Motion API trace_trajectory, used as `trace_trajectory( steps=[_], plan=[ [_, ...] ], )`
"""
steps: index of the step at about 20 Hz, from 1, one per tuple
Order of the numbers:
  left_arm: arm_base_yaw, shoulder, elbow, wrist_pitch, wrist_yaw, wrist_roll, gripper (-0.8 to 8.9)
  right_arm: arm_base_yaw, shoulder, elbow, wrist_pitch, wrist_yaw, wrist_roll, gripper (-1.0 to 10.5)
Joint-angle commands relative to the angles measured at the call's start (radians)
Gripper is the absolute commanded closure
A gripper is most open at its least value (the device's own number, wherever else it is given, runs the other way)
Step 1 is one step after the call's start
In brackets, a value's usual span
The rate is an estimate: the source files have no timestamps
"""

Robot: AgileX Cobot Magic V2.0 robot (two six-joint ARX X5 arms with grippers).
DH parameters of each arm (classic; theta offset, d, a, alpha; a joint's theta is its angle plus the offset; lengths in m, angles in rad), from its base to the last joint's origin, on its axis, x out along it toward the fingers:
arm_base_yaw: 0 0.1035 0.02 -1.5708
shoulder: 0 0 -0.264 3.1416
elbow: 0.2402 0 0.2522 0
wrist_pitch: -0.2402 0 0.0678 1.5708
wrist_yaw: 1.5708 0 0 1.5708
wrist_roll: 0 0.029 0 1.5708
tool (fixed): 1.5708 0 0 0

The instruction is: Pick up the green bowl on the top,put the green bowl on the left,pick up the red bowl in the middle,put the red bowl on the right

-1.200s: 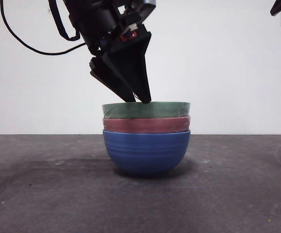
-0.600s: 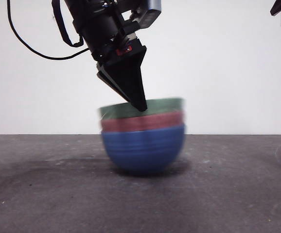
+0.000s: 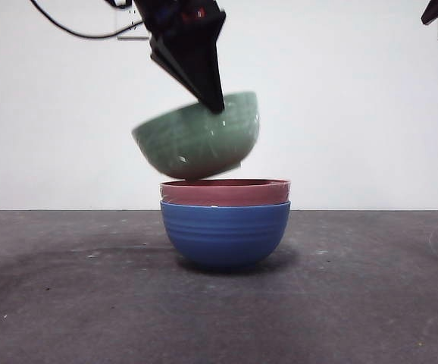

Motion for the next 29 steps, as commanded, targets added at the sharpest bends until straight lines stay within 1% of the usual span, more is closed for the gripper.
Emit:
trace_trajectory(
  steps=[1, 3, 4, 5, 7, 10, 12, 15, 16, 20, 21, 23, 25, 29],
  plan=[
    [0.0, 0.0, 0.089, -0.078, -0.047, 0.001, 8.22, 0.002, 0.0, 0.003, 0.003, 0.001, 0.003, 6.7],
    [0.006, -0.033, 0.141, -0.119, -0.121, -0.065, 8.22, 0.002, 0.0, 0.003, 0.003, 0.001, 0.003, 6.7],
    [0.014, -0.064, 0.143, -0.121, -0.13, -0.1, 8.22, 0.002, 0.0, 0.003, 0.003, 0.001, 0.003, 6.7],
    [0.027, -0.101, 0.143, -0.136, -0.12, -0.144, 8.22, 0.002, 0.0, 0.003, 0.003, 0.001, 0.003, 6.7],
    [0.063, -0.159, 0.14, -0.208, -0.089, -0.182, 8.22, 0.002, 0.0, 0.003, 0.003, 0.001, 0.003, 6.7],
    [0.134, -0.237, 0.073, -0.253, -0.079, -0.206, 8.22, 0.002, 0.0, 0.003, 0.003, 0.001, 0.003, 6.7],
    [0.177, -0.299, -0.047, -0.213, -0.077, -0.219, 8.22, 0.002, 0.0, 0.003, 0.002, 0.001, 0.003, 6.7],
    [0.217, -0.362, -0.275, -0.087, -0.077, -0.234, 8.22, 0.002, 0.0, 0.003, 0.003, 0.001, 0.003, 6.7],
    [0.219, -0.361, -0.331, -0.048, -0.08, -0.245, 8.22, 0.002, 0.0, 0.003, 0.005, 0.001, 0.003, 6.7],
    [0.216, -0.341, -0.53, 0.187, -0.079, -0.245, 8.23, 0.002, 0.0, 0.003, 0.006, 0.001, 0.014, 6.7],
    [0.217, -0.325, -0.554, 0.217, -0.079, -0.245, 8.23, 0.002, 0.0, 0.003, 0.006, 0.001, 0.014, 6.7],
    [0.217, -0.278, -0.561, 0.225, -0.079, -0.238, 8.23, 0.002, 0.0, 0.003, 0.006, 0.001, 0.014, 6.7],
    [0.216, -0.237, -0.561, 0.242, -0.074, -0.213, 8.23, 0.002, 0.0, 0.003, 0.006, 0.001, 0.014, 6.7],
    [0.21, -0.178, -0.561, 0.253, -0.075, -0.213, 8.22, 0.002, 0.001, 0.003, 0.006, 0.001, 0.014, 6.7]
  ],
)
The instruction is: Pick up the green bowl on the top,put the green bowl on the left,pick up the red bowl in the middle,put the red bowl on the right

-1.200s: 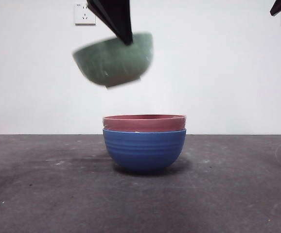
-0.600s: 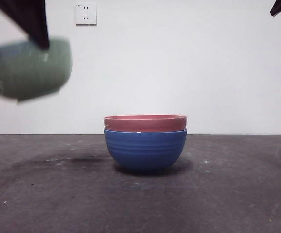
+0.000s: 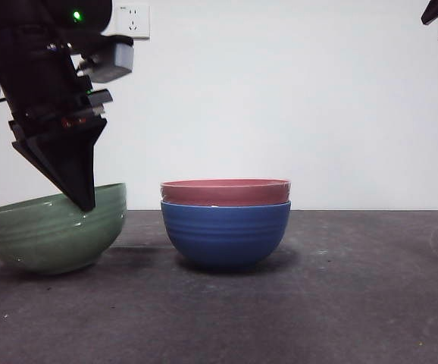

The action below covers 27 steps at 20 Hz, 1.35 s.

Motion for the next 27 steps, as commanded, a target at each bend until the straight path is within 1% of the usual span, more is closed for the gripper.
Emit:
trace_trajectory(
  steps=[1, 3, 4, 6, 7, 9, 11, 12, 14, 17, 20, 21, 22, 25, 26, 27],
  plan=[
    [-0.004, 0.027, -0.007, 0.006, 0.001, 0.012, 8.21, 0.001, 0.001, 0.003, 0.005, 0.001, 0.006, 6.7],
    [-0.004, 0.041, -0.007, 0.01, 0.004, 0.011, 8.08, 0.001, 0.001, 0.003, 0.006, 0.001, 0.006, 6.7],
    [-0.004, 0.042, -0.007, 0.008, 0.005, 0.008, 7.49, 0.001, 0.001, 0.003, 0.006, 0.001, 0.006, 6.7],
    [-0.004, 0.042, -0.007, 0.008, 0.003, -0.005, 4.92, 0.001, 0.001, 0.003, 0.006, -0.001, 0.006, 6.7],
    [-0.004, 0.042, -0.007, 0.006, -0.005, -0.026, 4.28, 0.001, 0.001, 0.003, 0.006, -0.002, 0.005, 6.7],
    [-0.004, 0.036, -0.002, -0.003, -0.004, -0.046, 4.32, 0.003, 0.002, 0.003, 0.014, -0.006, 0.005, 6.6],
    [-0.003, -0.008, 0.008, -0.033, -0.003, -0.076, 4.32, 0.024, 0.015, 0.004, 0.051, -0.076, 0.003, 6.6],
    [-0.003, -0.053, 0.017, -0.051, -0.003, -0.09, 4.32, 0.047, 0.03, 0.01, 0.069, -0.101, 0.003, 6.6],
    [-0.003, -0.156, 0.032, -0.067, -0.002, -0.132, 4.32, 0.107, 0.079, 0.039, 0.072, -0.106, -0.011, 6.6],
    [-0.003, -0.349, 0.053, -0.066, -0.001, -0.198, 4.32, 0.244, 0.215, 0.138, 0.002, -0.105, -0.085, 6.6],
    [-0.003, -0.537, 0.058, -0.043, -0.002, -0.237, 4.36, 0.385, 0.396, 0.293, -0.13, -0.101, -0.209, 6.5],
    [-0.003, -0.585, 0.058, -0.043, -0.004, -0.251, 4.37, 0.425, 0.452, 0.343, -0.168, -0.085, -0.233, 6.5],
    [-0.003, -0.638, 0.058, -0.043, -0.004, -0.267, 4.37, 0.469, 0.517, 0.402, -0.21, -0.042, -0.261, 6.5],
    [-0.003, -0.747, 0.058, -0.043, -0.004, -0.286, 4.37, 0.57, 0.681, 0.537, -0.289, 0.115, -0.324, 6.6],
    [-0.003, -0.779, 0.058, -0.043, -0.004, -0.288, 4.38, 0.597, 0.734, 0.57, -0.295, 0.154, -0.337, 6.6],
    [-0.003, -0.8, 0.058, -0.043, -0.004, -0.288, 4.4, 0.613, 0.771, 0.589, -0.294, 0.169, -0.348, 6.6]
  ],
)
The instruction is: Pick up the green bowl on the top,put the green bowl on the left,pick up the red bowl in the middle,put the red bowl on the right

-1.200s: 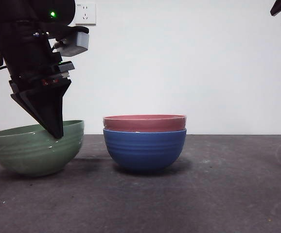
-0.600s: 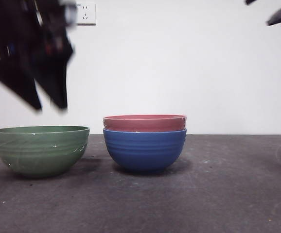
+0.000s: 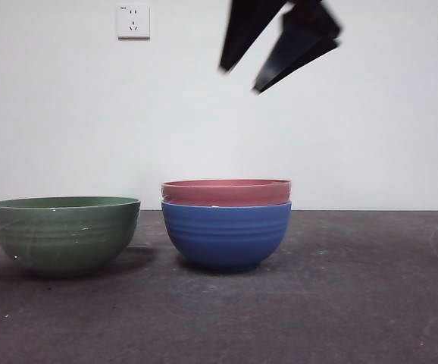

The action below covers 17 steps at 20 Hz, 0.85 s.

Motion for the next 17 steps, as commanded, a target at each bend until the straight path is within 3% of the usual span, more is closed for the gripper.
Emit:
trace_trajectory(
  steps=[1, 9, 12, 17],
  plan=[
    [0.001, -0.045, -0.003, 0.005, -0.003, -0.014, 4.4, 0.035, 0.1, 0.043, -0.002, 0.026, -0.054, 6.6],
    [0.001, -0.063, -0.003, -0.003, -0.002, -0.014, 4.4, 0.052, 0.311, 0.047, 0.072, 0.039, -0.096, 6.7],
    [0.001, -0.062, -0.003, -0.003, -0.003, -0.013, 4.4, 0.052, 0.329, 0.047, 0.073, 0.04, -0.113, 7.9],
    [0.001, -0.058, -0.003, -0.004, -0.016, -0.009, 4.4, 0.053, 0.329, 0.047, 0.08, 0.04, -0.113, 8.9]
  ],
)
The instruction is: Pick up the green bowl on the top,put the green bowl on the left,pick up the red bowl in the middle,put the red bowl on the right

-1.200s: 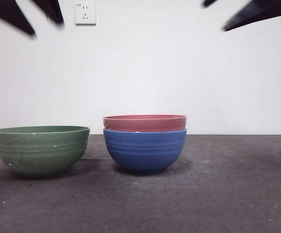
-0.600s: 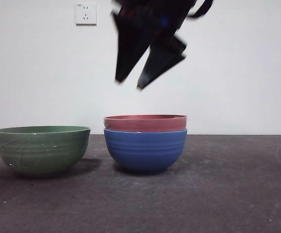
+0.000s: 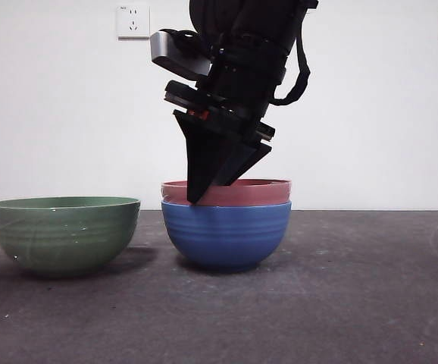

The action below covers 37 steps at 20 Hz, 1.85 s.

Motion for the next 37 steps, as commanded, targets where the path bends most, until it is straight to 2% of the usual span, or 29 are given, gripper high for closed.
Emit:
trace_trajectory(
  steps=[1, 3, 11, 17, 21, 23, 24, 27, 29, 33, 34, 37],
  plan=[
    [0.001, 0.006, -0.003, 0.003, -0.025, -0.003, 4.4, 0.002, 0.004, 0.001, 0.003, 0.001, -0.011, 8.9],
    [0.001, 0.013, -0.003, 0.002, -0.029, -0.002, 4.4, 0.004, 0.004, 0.001, 0.003, 0.001, -0.014, 9.6],
    [0.001, 0.061, -0.003, 0.004, -0.028, 0.004, 4.4, 0.023, -0.02, 0.003, 0.002, 0.008, -0.016, 9.6],
    [0.001, 0.077, -0.003, 0.008, -0.027, 0.005, 4.4, 0.024, -0.126, 0.003, 0.0, 0.019, -0.014, 9.6],
    [0.001, 0.077, -0.003, 0.041, -0.028, 0.005, 4.4, 0.022, -0.258, 0.003, -0.055, 0.156, 0.003, 9.6],
    [0.001, 0.077, -0.003, 0.066, -0.027, 0.005, 4.4, 0.012, -0.339, 0.003, -0.127, 0.224, 0.049, 9.6],
    [0.001, 0.077, -0.003, 0.074, -0.027, 0.005, 4.4, 0.0, -0.379, 0.003, -0.173, 0.274, 0.09, 9.6],
    [0.001, 0.077, -0.003, 0.08, -0.027, 0.005, 4.4, -0.03, -0.489, -0.023, -0.322, 0.476, 0.28, 9.6],
    [0.001, 0.078, -0.003, 0.08, -0.027, 0.005, 4.4, -0.048, -0.575, -0.125, -0.32, 0.552, 0.353, 9.6],
    [0.001, 0.078, -0.003, 0.08, -0.023, 0.004, 4.4, -0.068, -0.678, -0.38, -0.19, 0.543, 0.378, 9.6],
    [0.001, 0.078, -0.003, 0.08, -0.023, 0.004, 4.4, -0.075, -0.678, -0.416, -0.158, 0.511, 0.375, 9.6],
    [0.001, 0.077, -0.003, 0.079, -0.022, 0.004, 4.4, -0.098, -0.657, -0.497, -0.01, 0.344, 0.349, 9.6]
  ],
)
